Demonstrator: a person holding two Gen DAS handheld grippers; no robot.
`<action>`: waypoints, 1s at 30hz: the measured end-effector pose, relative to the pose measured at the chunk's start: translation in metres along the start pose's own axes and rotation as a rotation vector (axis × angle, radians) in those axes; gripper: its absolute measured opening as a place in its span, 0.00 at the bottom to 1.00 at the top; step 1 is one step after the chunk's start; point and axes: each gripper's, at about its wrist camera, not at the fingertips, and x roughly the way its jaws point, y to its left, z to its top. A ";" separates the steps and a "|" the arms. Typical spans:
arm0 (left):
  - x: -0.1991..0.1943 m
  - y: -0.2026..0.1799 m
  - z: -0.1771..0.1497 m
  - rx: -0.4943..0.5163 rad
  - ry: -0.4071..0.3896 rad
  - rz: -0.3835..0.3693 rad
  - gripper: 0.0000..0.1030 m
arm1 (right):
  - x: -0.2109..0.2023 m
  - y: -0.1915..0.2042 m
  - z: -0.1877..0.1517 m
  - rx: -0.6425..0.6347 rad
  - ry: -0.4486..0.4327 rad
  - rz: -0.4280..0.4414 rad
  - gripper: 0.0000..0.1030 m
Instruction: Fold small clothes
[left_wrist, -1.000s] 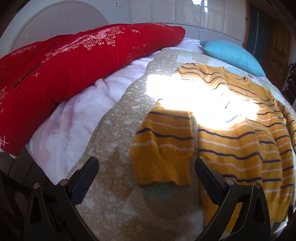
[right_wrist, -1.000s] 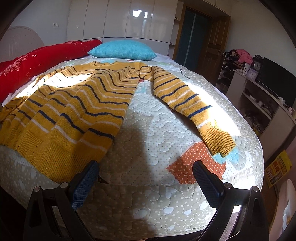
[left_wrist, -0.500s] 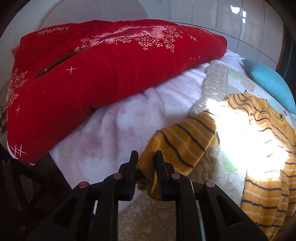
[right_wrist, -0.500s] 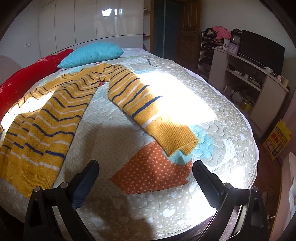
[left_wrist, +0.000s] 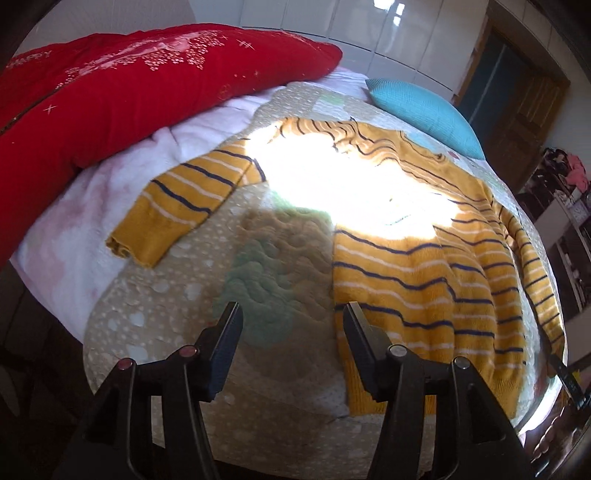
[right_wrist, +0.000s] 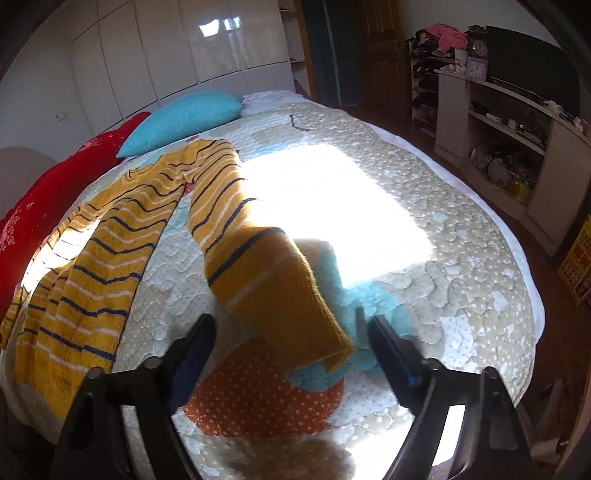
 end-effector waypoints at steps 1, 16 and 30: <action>0.002 -0.006 -0.001 0.014 0.009 -0.004 0.54 | 0.007 0.002 0.006 -0.017 0.041 0.017 0.16; 0.024 -0.012 -0.010 0.013 0.063 -0.019 0.58 | -0.047 -0.037 0.047 0.096 -0.120 -0.173 0.67; 0.041 -0.050 -0.013 0.102 0.038 -0.034 0.12 | 0.031 0.144 -0.026 -0.128 0.118 0.339 0.19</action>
